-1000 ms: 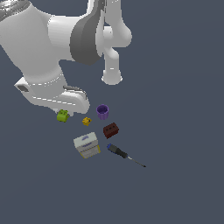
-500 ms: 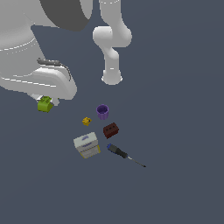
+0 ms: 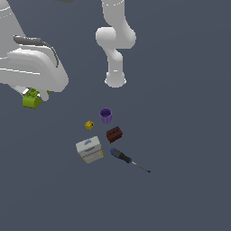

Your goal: Pick up a designated object from a clutter of objects.

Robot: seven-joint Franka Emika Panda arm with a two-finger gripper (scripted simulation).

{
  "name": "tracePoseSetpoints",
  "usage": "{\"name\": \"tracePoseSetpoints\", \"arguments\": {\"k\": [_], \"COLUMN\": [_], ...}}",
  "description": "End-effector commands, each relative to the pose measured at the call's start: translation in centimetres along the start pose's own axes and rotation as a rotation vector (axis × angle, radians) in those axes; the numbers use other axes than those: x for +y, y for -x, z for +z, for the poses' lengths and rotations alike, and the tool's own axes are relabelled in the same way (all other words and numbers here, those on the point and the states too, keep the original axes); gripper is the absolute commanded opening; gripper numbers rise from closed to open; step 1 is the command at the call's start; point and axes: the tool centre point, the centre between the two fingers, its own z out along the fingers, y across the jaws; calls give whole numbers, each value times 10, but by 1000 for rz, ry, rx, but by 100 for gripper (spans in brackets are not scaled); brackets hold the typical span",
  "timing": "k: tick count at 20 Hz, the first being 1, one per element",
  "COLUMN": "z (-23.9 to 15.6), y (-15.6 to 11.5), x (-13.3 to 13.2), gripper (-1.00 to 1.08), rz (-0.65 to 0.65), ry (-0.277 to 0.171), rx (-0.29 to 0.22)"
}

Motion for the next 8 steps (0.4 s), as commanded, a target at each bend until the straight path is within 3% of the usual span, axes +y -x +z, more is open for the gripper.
{"name": "tracePoseSetpoints", "arguments": {"k": [1, 8], "z": [-6, -12], "y": [-2, -5], "x": [1, 2], "gripper": [-100, -100], "rz": [0, 0], "ry": [0, 0], "rx": [0, 0]}}
